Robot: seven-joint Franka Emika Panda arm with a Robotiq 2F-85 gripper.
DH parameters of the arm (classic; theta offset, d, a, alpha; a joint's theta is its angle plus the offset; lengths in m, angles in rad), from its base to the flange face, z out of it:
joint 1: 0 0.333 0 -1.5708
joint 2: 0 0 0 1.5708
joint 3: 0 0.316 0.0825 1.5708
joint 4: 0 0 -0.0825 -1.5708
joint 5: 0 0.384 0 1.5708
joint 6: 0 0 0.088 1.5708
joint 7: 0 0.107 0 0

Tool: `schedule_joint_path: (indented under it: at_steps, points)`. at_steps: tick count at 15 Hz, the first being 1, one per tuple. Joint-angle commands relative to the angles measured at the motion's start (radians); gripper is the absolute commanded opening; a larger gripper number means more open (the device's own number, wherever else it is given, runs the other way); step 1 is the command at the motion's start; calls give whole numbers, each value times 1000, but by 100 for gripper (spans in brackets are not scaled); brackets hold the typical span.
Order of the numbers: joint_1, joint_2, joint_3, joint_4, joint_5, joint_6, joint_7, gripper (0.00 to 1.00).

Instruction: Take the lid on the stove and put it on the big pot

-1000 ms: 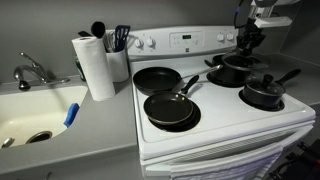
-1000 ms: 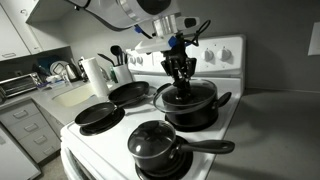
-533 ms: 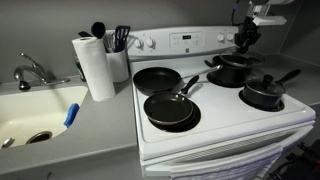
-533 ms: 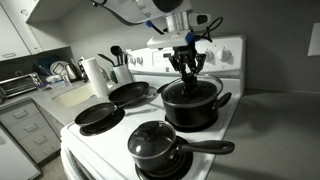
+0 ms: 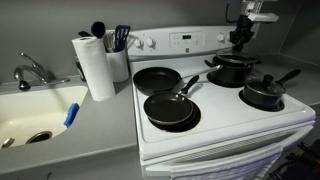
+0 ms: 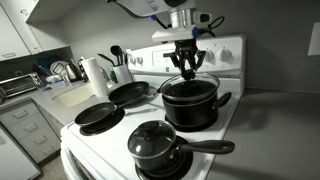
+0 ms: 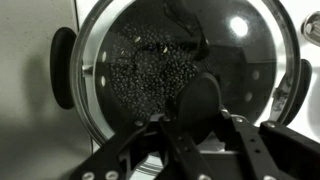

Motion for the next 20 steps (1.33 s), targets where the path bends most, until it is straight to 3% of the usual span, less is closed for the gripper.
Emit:
schedule_joint_path:
  at_steps: [1, 12, 20]
  points:
    - [2, 7, 19, 67, 6, -98, 14, 14]
    - [19, -12, 12, -44, -21, 110, 126, 14]
    - [23, -10, 14, -68, -44, 149, 158, 14]
